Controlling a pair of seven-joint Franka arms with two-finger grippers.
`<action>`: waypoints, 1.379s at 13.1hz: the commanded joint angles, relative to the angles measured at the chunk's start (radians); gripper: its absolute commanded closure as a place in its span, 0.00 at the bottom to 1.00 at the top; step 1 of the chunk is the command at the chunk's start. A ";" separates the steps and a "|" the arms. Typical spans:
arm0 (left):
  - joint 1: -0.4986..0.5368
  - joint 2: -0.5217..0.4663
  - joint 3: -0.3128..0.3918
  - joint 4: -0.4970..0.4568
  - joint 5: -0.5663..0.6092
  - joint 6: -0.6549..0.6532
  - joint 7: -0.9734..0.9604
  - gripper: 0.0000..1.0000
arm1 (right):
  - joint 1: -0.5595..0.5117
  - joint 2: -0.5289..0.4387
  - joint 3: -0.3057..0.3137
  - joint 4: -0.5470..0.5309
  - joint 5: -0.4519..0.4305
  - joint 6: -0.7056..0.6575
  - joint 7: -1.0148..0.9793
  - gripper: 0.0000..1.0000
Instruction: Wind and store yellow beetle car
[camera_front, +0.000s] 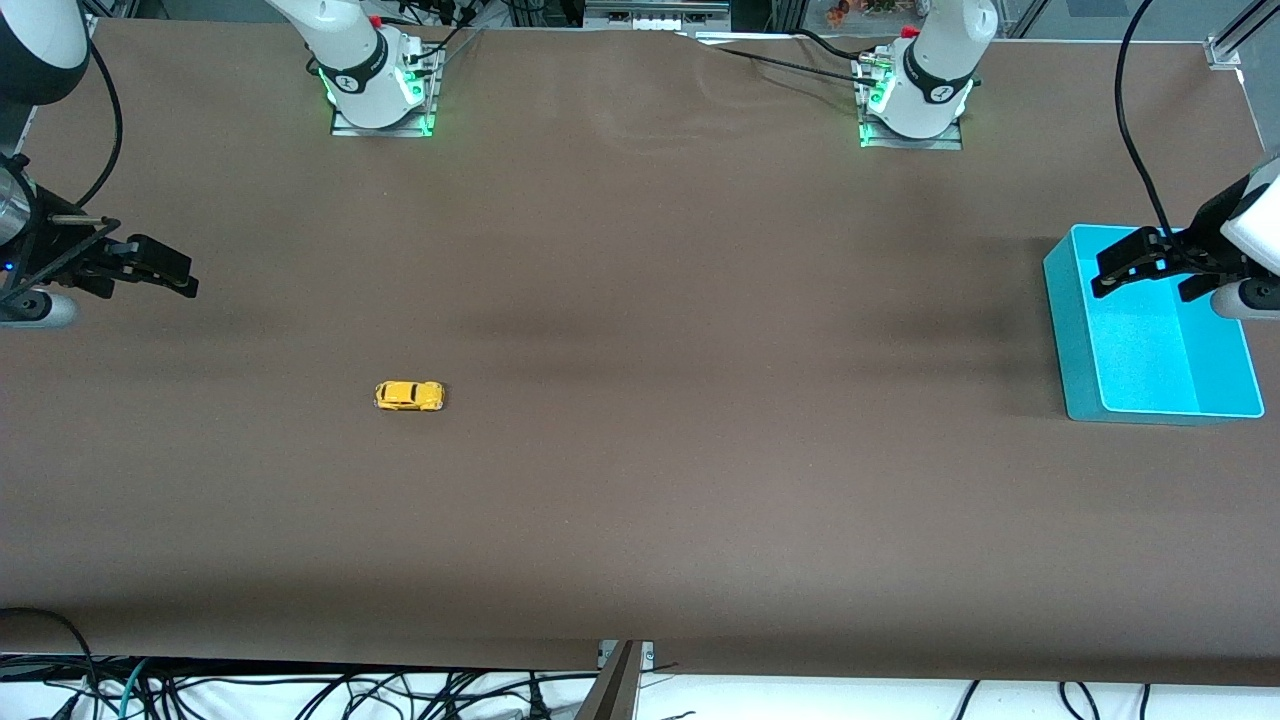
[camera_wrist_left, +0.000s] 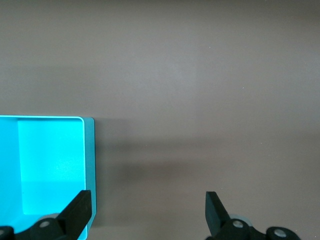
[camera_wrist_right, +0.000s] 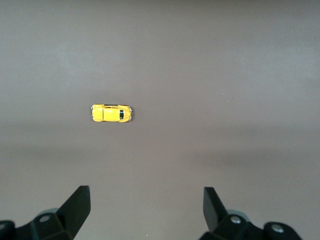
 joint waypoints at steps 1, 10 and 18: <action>0.000 0.009 0.000 0.026 -0.003 -0.013 0.014 0.00 | -0.004 0.002 0.002 0.010 -0.004 -0.008 -0.006 0.00; 0.000 0.009 -0.001 0.026 -0.003 -0.013 0.014 0.00 | 0.054 0.049 0.013 0.006 -0.003 -0.069 -0.014 0.00; 0.000 0.009 -0.001 0.026 -0.003 -0.013 0.014 0.00 | 0.186 0.227 0.013 0.006 -0.016 0.014 -0.652 0.00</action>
